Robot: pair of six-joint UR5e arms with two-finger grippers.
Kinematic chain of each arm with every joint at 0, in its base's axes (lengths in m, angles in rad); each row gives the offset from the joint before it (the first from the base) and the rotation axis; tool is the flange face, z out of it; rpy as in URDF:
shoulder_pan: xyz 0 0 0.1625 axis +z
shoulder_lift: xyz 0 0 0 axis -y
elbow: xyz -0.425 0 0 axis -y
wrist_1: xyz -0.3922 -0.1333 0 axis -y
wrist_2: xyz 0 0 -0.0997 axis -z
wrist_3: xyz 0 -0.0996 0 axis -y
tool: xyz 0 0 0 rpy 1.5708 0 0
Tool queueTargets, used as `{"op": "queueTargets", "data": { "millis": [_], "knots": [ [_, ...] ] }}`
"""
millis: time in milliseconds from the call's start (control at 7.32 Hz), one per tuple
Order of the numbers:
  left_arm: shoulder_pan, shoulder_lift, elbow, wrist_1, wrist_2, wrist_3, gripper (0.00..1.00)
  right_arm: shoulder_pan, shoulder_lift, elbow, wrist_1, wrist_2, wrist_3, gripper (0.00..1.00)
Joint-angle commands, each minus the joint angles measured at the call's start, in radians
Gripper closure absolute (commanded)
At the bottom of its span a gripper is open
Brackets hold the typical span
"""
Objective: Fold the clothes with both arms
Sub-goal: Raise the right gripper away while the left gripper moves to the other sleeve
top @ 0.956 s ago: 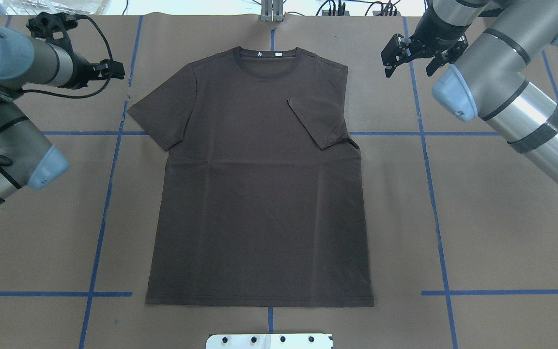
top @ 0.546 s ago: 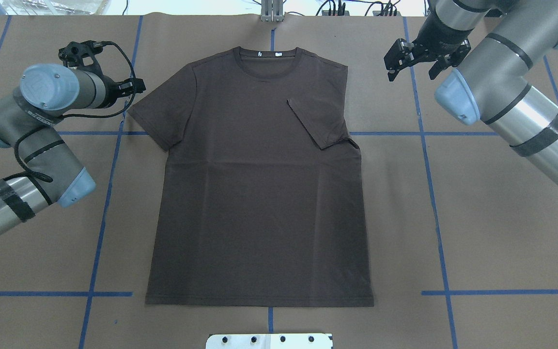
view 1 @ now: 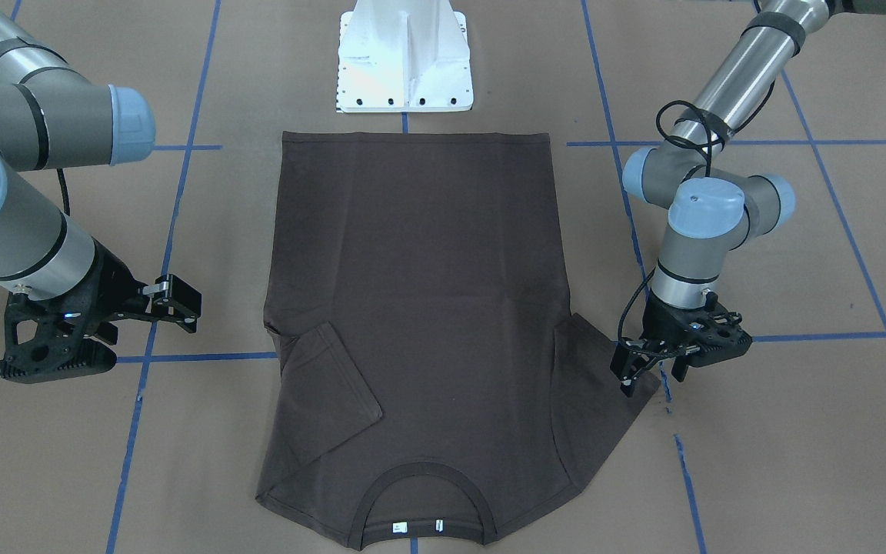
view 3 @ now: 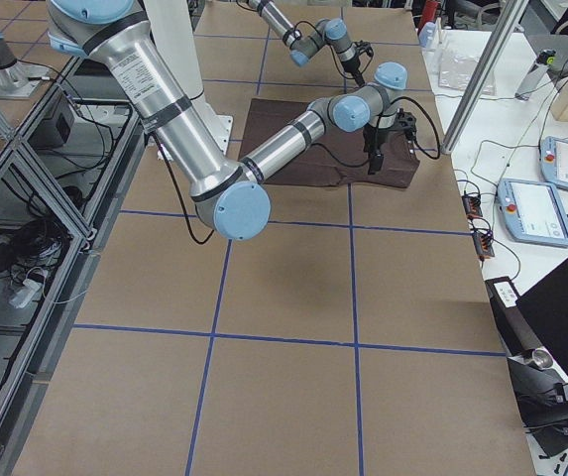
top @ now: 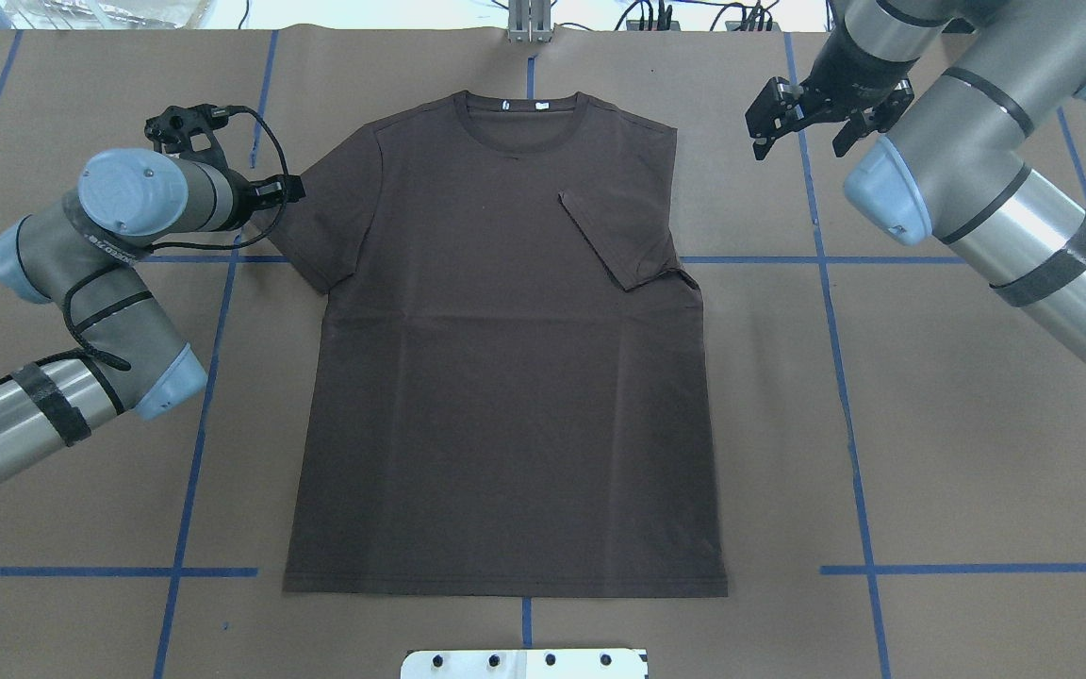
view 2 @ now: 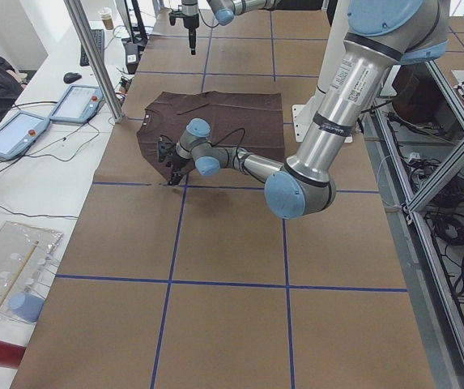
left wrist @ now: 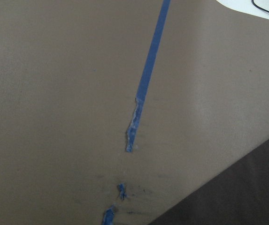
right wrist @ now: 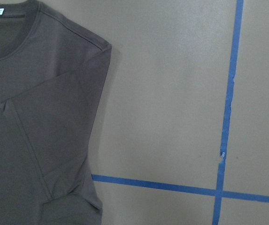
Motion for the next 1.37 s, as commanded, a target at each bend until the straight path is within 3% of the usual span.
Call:
{"op": "queueTargets", "data": {
  "millis": [0, 273, 410, 956, 1093, 1230],
  "knots": [
    [0.011, 0.000, 0.001, 0.001, 0.000, 0.001, 0.01, -0.001, -0.001, -0.002, 0.002, -0.002, 0.000, 0.00],
    [0.011, 0.000, 0.002, 0.004, 0.000, 0.003, 0.10, -0.001, 0.000, -0.002, 0.000, -0.001, 0.000, 0.00],
    [0.011, 0.000, 0.002, 0.006, 0.000, 0.004, 0.20, -0.002, -0.001, -0.003, 0.000, -0.001, 0.000, 0.00],
    [0.011, 0.000, 0.001, 0.010, 0.002, 0.006, 0.70, -0.002, -0.001, -0.003, 0.002, -0.002, 0.000, 0.00],
    [0.009, 0.000, -0.001, 0.010, 0.000, 0.008, 0.91, -0.004, -0.001, -0.003, 0.002, -0.002, 0.000, 0.00],
    [0.011, -0.001, -0.001, 0.010, 0.000, 0.008, 1.00, -0.004, -0.003, -0.003, 0.002, -0.002, 0.000, 0.00]
  ]
}}
